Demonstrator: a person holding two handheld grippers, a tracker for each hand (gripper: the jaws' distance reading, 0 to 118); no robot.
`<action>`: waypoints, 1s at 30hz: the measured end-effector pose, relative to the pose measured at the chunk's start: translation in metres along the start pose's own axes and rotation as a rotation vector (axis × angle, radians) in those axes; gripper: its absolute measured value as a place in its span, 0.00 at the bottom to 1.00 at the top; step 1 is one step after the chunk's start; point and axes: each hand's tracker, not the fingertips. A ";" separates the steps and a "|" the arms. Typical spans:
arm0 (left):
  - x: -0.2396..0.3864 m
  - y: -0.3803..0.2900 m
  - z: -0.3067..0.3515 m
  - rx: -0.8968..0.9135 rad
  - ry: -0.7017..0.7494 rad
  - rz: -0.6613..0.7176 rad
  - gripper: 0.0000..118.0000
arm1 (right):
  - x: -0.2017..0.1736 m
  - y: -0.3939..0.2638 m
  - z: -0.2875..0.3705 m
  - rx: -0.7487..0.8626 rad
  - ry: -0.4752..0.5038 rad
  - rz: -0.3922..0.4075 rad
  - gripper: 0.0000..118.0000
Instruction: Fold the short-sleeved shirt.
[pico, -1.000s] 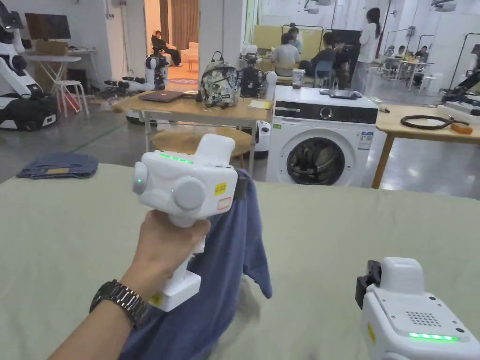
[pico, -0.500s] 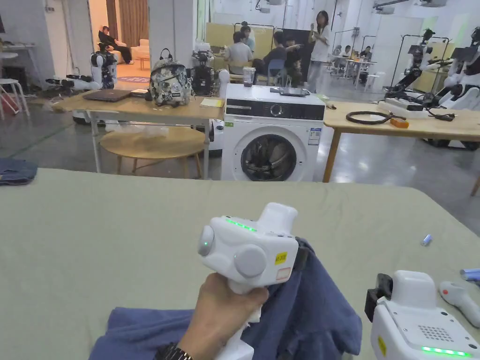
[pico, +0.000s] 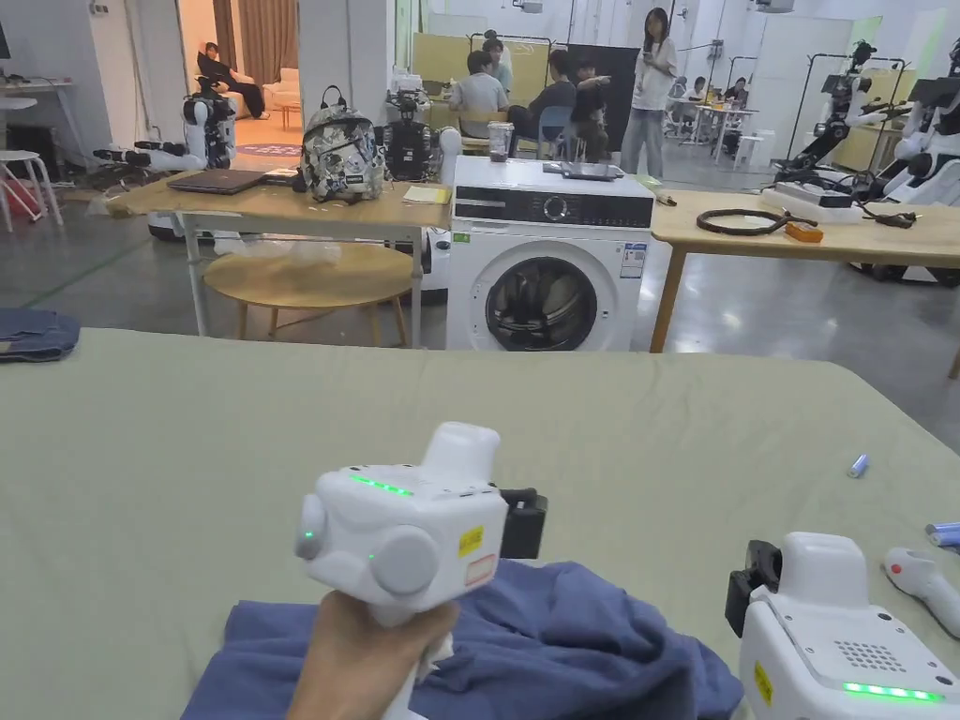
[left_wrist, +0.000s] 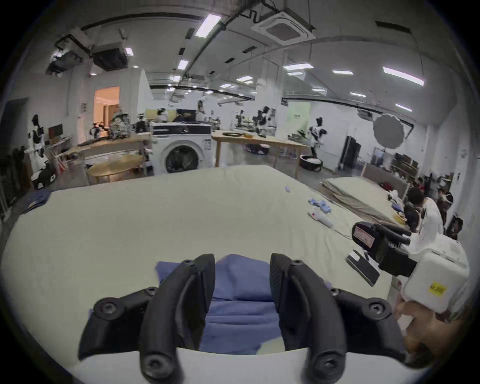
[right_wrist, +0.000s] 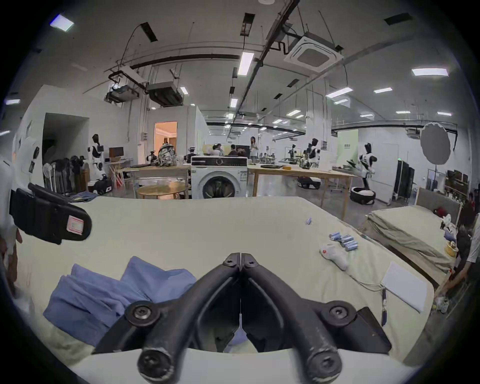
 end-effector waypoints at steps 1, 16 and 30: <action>-0.009 -0.001 0.010 0.010 0.024 0.012 0.35 | -0.004 0.002 0.000 0.004 0.013 0.000 0.00; -0.139 -0.079 0.107 -0.009 0.360 0.236 0.00 | -0.055 0.002 -0.011 -0.018 0.130 0.013 0.00; -0.258 -0.092 0.005 -0.351 0.285 0.453 0.10 | -0.060 -0.008 -0.023 -0.077 0.147 0.022 0.00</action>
